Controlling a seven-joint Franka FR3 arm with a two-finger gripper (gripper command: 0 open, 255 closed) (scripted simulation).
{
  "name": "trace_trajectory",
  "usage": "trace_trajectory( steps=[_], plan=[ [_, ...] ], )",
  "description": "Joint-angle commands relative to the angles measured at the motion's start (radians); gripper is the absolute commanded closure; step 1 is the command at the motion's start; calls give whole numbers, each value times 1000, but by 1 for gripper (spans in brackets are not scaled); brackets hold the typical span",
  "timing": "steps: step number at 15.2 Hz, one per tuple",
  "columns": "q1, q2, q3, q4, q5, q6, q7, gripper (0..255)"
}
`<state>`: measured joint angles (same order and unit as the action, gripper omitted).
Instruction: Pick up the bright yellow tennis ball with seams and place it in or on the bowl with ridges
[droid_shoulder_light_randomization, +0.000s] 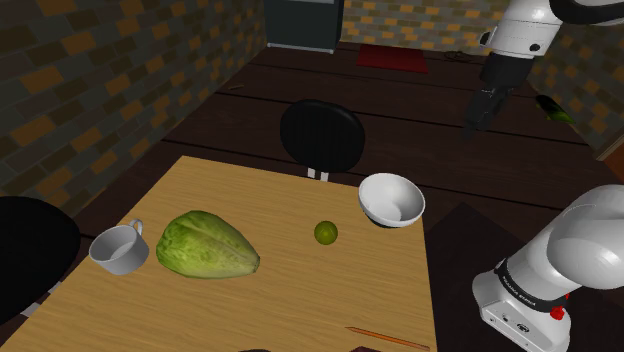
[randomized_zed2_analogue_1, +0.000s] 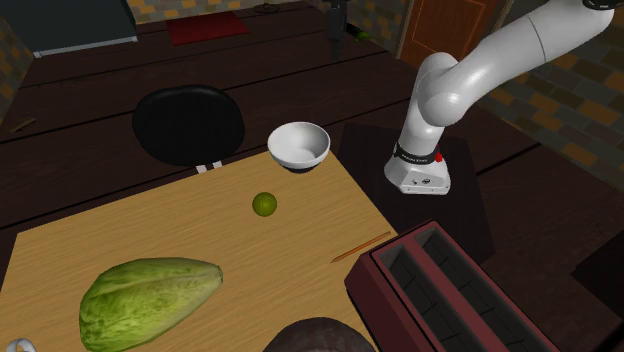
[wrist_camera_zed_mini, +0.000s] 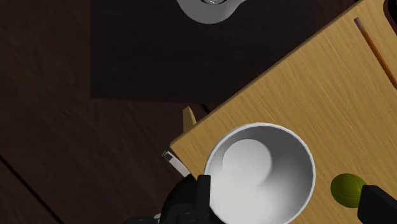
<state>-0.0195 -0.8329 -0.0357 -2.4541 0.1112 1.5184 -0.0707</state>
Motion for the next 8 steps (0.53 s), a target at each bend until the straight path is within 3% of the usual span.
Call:
trace_trajectory(
  steps=[1,8],
  plan=[
    [0,0,0,0,0,0,0,0],
    [45,51,161,-112,97,207,150,0]
  ],
)
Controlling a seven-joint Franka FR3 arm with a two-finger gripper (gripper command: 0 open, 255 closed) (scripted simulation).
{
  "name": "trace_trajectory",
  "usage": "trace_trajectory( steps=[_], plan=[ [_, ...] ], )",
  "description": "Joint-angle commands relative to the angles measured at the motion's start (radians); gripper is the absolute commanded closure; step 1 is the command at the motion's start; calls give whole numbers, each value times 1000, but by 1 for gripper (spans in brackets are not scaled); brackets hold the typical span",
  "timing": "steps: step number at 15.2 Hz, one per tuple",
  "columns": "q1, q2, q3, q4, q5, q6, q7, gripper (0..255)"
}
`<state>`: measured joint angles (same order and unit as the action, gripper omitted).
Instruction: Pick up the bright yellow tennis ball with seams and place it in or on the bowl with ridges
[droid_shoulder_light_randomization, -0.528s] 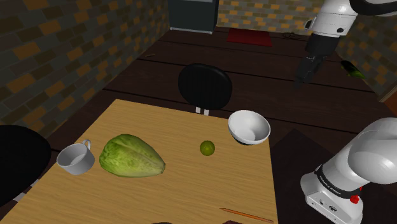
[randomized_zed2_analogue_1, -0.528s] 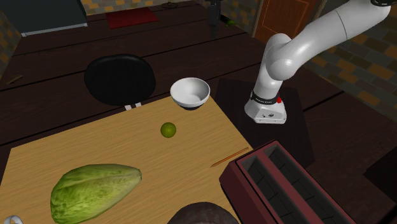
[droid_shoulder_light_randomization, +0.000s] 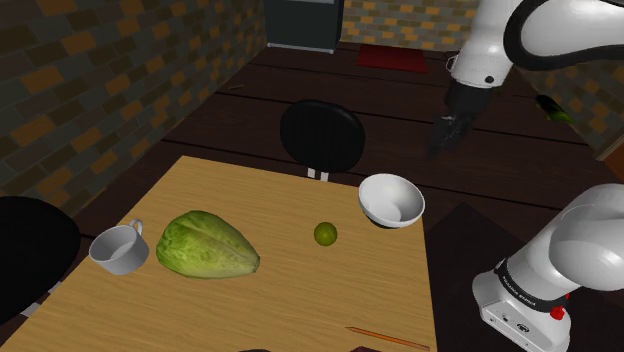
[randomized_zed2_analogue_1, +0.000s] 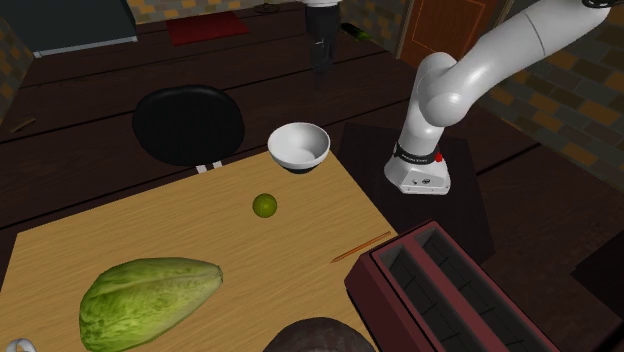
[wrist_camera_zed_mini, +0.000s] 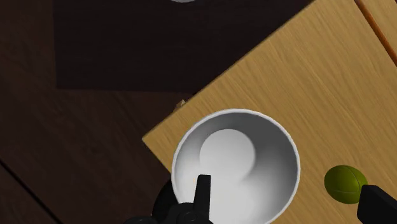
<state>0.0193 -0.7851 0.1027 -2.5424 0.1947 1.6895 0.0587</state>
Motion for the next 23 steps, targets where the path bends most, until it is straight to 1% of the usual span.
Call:
trace_trajectory(
  steps=[1,8,11,14,17,19,21,23],
  plan=[
    [13,18,46,-34,26,68,43,0],
    [47,183,214,-59,91,300,195,0],
    [48,282,288,-45,97,400,266,0],
    [39,394,362,-16,79,498,348,0],
    [20,518,434,25,27,589,447,0],
    [4,609,479,60,-32,644,526,0],
    [-10,706,515,101,-115,691,619,0],
    [-12,808,536,149,-219,726,725,0]
  ],
)
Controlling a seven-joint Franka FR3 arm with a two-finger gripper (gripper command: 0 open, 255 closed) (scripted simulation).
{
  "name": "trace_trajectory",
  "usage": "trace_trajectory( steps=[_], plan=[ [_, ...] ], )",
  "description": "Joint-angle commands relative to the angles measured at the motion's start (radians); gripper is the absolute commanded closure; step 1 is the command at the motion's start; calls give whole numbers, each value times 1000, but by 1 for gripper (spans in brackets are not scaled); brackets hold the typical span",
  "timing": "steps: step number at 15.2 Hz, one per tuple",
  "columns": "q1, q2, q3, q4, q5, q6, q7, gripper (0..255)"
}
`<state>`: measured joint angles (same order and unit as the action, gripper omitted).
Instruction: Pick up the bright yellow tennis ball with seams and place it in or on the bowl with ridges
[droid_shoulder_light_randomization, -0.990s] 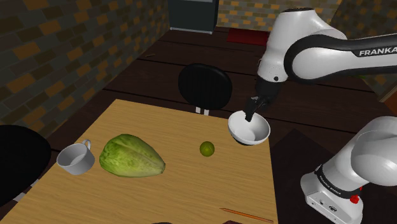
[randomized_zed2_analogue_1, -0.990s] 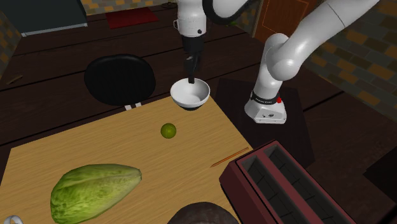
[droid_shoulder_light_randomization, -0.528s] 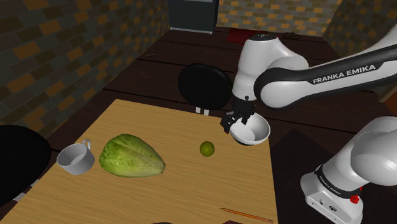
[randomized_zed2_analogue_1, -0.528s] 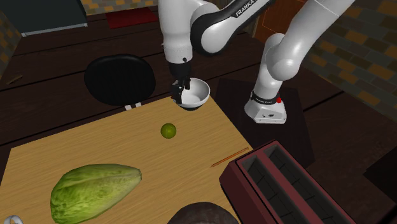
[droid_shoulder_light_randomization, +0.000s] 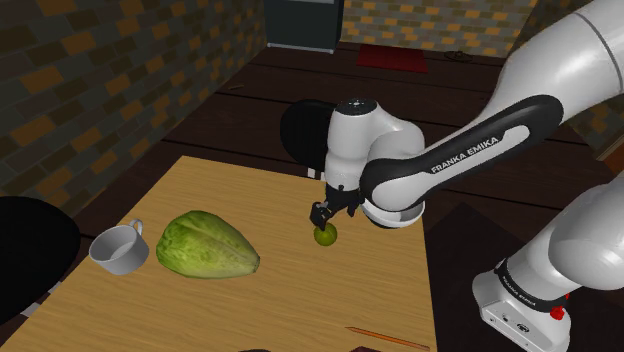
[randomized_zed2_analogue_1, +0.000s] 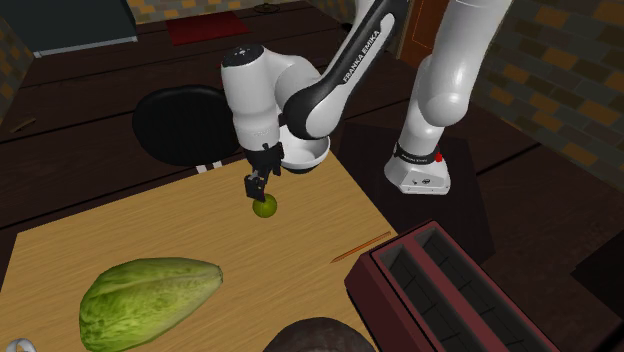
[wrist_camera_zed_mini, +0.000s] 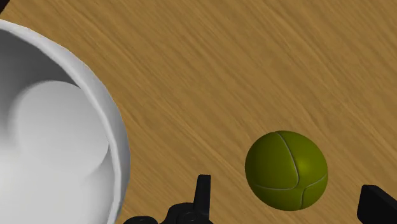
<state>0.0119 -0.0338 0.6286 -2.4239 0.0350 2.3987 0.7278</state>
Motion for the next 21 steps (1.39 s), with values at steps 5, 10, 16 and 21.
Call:
trace_trajectory(
  steps=[5,10,16,21],
  plan=[
    [14,159,-4,46,-167,80,146,0],
    [25,207,-21,41,-219,123,184,0],
    [25,207,-21,41,-219,123,184,0],
    [25,208,-22,42,-220,123,184,255]
  ],
)
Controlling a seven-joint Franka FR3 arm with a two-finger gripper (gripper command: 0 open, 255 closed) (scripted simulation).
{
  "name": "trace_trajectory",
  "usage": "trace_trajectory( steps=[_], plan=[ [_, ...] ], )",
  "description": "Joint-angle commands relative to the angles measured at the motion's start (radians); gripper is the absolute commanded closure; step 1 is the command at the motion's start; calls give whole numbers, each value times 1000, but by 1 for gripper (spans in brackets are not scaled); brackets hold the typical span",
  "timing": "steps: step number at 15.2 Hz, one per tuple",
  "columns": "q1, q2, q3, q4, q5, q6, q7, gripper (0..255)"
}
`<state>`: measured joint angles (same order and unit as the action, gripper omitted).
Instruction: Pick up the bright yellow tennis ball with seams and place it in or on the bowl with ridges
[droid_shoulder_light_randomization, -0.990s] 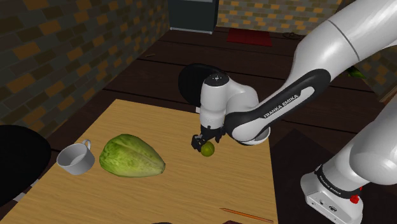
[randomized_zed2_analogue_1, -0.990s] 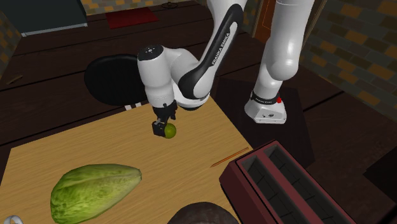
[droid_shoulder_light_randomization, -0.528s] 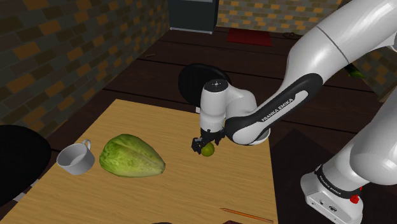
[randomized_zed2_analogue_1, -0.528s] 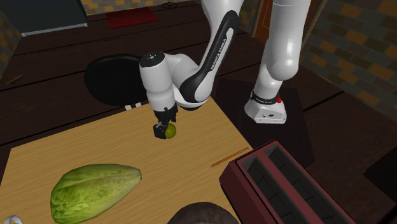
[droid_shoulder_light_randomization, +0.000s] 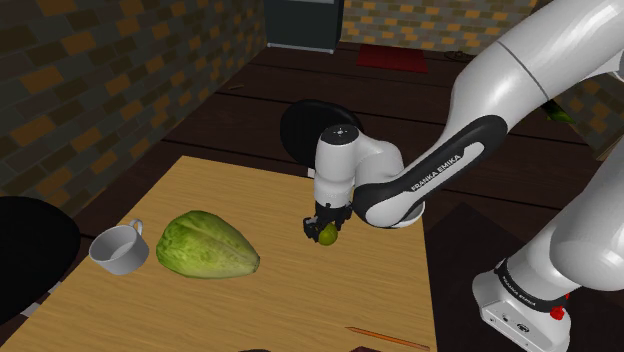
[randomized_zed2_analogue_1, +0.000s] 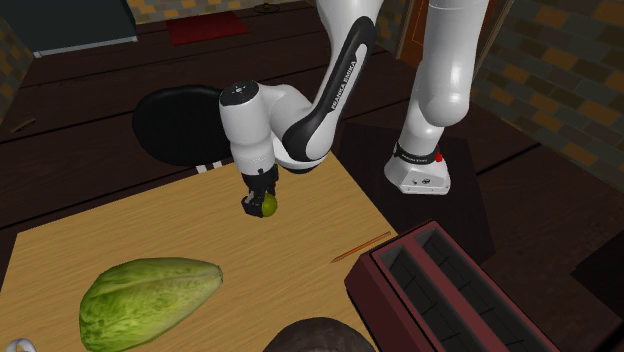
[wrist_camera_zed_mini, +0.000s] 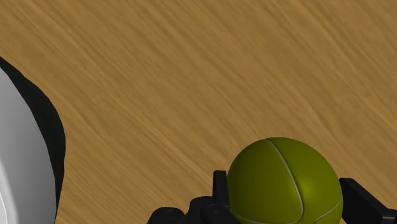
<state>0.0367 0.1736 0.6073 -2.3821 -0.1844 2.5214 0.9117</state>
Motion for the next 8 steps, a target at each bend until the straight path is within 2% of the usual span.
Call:
trace_trajectory(
  steps=[1,6,8],
  plan=[
    [0,0,0,0,0,0,0,255],
    [0,0,0,0,0,0,0,255],
    [-8,-27,11,2,30,-24,-21,255]
  ],
)
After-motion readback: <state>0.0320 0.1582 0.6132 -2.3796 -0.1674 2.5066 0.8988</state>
